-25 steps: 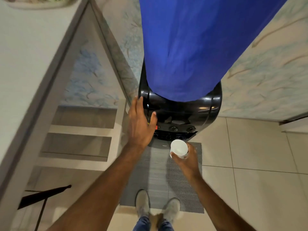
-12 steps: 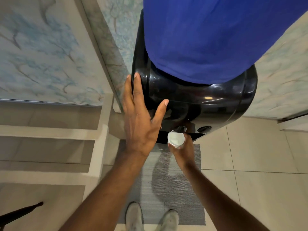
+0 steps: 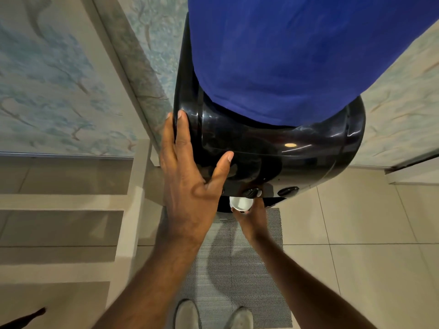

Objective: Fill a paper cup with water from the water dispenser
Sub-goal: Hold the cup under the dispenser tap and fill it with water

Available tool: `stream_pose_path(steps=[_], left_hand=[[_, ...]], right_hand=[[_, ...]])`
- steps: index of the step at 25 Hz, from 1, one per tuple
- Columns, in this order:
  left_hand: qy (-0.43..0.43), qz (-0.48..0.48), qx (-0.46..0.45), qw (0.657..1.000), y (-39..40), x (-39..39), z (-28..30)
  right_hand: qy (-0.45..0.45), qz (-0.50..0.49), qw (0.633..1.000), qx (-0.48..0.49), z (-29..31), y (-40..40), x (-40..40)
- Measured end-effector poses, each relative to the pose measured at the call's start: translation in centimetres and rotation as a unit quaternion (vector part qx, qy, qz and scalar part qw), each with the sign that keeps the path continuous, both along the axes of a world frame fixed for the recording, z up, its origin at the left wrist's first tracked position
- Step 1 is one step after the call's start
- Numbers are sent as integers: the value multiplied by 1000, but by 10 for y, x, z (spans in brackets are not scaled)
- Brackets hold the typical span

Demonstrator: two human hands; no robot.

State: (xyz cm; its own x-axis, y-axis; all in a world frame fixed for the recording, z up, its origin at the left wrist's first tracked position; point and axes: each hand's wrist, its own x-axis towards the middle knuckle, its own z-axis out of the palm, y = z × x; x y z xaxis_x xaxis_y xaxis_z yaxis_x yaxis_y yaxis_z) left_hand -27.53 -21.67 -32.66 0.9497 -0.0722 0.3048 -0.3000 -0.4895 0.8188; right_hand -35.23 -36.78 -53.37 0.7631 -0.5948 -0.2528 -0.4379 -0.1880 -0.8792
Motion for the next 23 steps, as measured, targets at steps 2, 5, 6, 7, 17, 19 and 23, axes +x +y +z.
stream_pose_path(steps=[2, 5, 6, 7, 17, 19, 23], left_hand=[[-4, 3, 0, 1000, 0, 1, 0], [-1, 3, 1, 1000, -1, 0, -1], [-1, 2, -1, 1000, -1, 0, -1], [-1, 2, -1, 1000, -1, 0, -2], [4, 4, 8, 1000, 0, -2, 6], [2, 3, 10, 1000, 0, -2, 7], [10, 4, 9, 1000, -1, -3, 10]], right_hand=[[-2, -1, 1000, -2, -3, 1, -1], [1, 8, 1000, -6, -5, -1, -3], [3, 12, 1000, -2, -4, -2, -4], [10, 14, 1000, 3, -3, -1, -7], [-118, -144, 970, 156, 107, 31, -56], [-136, -162, 962, 173, 125, 32, -48], [-153, -211, 945, 196, 136, 34, -31]])
